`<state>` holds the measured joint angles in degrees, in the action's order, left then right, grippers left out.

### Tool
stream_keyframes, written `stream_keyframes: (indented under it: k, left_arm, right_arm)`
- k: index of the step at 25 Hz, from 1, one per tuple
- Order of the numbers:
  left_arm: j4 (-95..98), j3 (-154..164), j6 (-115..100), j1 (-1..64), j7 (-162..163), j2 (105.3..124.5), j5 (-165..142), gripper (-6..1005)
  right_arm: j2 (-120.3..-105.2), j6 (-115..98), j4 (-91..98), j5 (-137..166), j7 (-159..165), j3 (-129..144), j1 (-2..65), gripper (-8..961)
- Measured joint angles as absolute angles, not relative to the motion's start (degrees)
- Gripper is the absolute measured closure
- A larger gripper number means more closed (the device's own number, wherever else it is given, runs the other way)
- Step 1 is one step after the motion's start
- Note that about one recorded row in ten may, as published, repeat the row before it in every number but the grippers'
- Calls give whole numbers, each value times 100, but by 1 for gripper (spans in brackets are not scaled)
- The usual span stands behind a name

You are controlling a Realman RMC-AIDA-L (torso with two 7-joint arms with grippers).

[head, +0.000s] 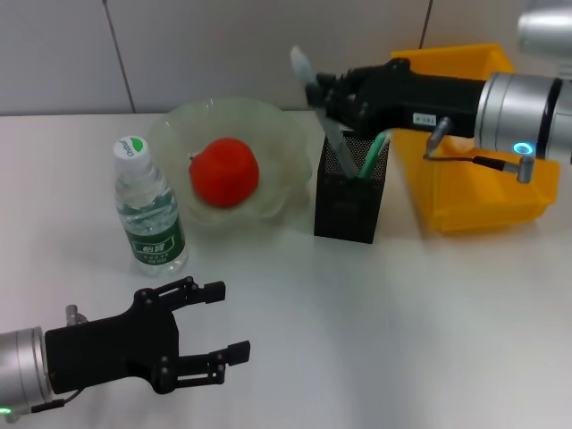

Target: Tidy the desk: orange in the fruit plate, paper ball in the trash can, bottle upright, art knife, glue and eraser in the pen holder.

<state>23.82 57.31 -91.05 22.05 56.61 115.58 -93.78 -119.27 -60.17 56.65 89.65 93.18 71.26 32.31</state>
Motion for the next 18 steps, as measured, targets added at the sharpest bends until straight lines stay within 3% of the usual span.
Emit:
stream_keyframes:
  k: [18]
  left_arm:
    - [2382, 5715, -9070, 2143, 5485, 11667, -9378, 137]
  right_arm:
    - [-11920, -5117, 3900, 8078, 8172, 6952, 3788, 821]
